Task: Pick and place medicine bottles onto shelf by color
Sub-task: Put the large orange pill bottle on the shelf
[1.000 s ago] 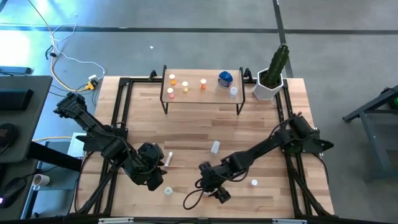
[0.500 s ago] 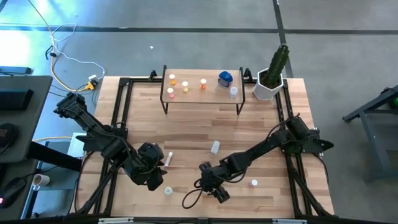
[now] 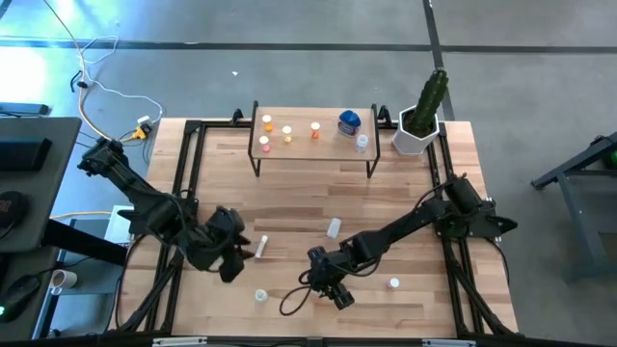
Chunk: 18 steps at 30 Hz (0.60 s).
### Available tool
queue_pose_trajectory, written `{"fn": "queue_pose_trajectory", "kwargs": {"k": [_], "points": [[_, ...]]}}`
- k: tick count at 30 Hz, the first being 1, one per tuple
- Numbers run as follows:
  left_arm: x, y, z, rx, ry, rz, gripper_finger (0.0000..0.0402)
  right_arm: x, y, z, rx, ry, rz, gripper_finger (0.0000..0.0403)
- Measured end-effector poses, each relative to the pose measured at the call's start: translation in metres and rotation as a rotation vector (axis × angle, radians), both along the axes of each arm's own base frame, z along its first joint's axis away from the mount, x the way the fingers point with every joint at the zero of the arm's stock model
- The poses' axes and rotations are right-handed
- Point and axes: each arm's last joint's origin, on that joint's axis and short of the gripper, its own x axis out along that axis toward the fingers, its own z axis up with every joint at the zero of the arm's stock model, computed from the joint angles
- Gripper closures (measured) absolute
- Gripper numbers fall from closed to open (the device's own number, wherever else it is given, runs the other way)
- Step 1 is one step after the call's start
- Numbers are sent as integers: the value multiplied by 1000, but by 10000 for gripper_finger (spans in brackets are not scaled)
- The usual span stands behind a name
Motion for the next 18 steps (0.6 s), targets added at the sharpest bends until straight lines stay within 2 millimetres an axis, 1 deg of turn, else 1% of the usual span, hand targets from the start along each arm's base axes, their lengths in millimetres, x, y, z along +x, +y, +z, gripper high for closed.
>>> {"fn": "queue_pose_trajectory", "kwargs": {"k": [3,8,18], "points": [[-6,10,10,24,-48,10,225,2,-9,7,4,-8,-23,206],[-15,28,22,62,-98,19,225,5,-28,24,19,-42,-69,206],[-20,57,34,186,-125,2,225,6,-79,68,65,-132,-209,207]]}}
